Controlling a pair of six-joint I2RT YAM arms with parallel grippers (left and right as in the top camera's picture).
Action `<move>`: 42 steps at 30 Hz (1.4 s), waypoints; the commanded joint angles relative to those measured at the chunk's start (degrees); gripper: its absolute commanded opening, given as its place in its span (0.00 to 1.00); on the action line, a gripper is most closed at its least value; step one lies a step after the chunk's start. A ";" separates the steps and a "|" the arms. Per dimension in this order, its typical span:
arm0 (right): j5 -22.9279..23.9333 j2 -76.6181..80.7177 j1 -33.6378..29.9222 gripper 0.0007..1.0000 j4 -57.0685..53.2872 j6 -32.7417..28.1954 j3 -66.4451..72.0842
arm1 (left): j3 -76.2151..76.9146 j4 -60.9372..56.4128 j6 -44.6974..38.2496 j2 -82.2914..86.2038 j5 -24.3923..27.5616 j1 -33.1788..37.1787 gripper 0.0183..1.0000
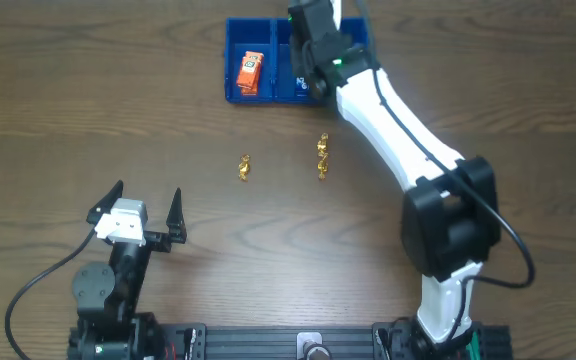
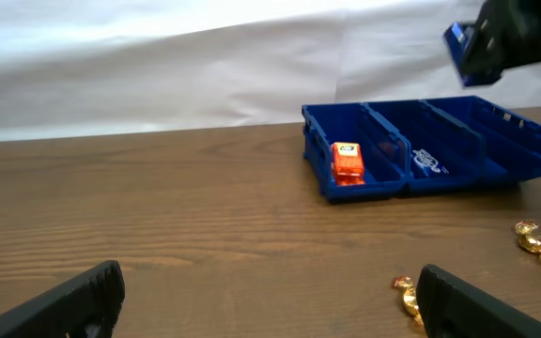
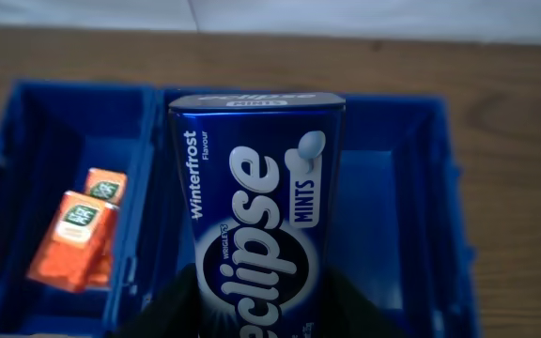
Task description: Sort Candies Into Trays
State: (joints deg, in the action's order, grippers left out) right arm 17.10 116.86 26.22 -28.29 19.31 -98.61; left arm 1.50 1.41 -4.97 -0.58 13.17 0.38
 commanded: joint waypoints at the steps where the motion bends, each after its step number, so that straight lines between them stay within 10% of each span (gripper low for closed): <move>1: 0.37 1.88 -0.02 0.04 1.75 2.25 -0.74 | -1.22 1.75 -0.79 0.37 0.37 0.35 1.00; 36: 6.03 2.86 4.24 0.04 0.79 9.62 -0.74 | -1.22 1.75 -0.79 0.37 0.35 0.35 1.00; 39: 6.03 2.86 4.44 0.12 0.79 9.62 -0.74 | -1.22 1.75 -0.79 0.37 0.37 0.35 1.00; 42: 6.03 2.86 4.57 0.49 0.76 9.18 -0.74 | -1.22 1.75 -0.79 0.37 0.37 0.35 1.00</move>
State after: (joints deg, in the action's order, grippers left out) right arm 21.67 118.72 30.28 -27.59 28.08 -98.61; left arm 1.50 1.41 -4.97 -0.58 13.19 0.38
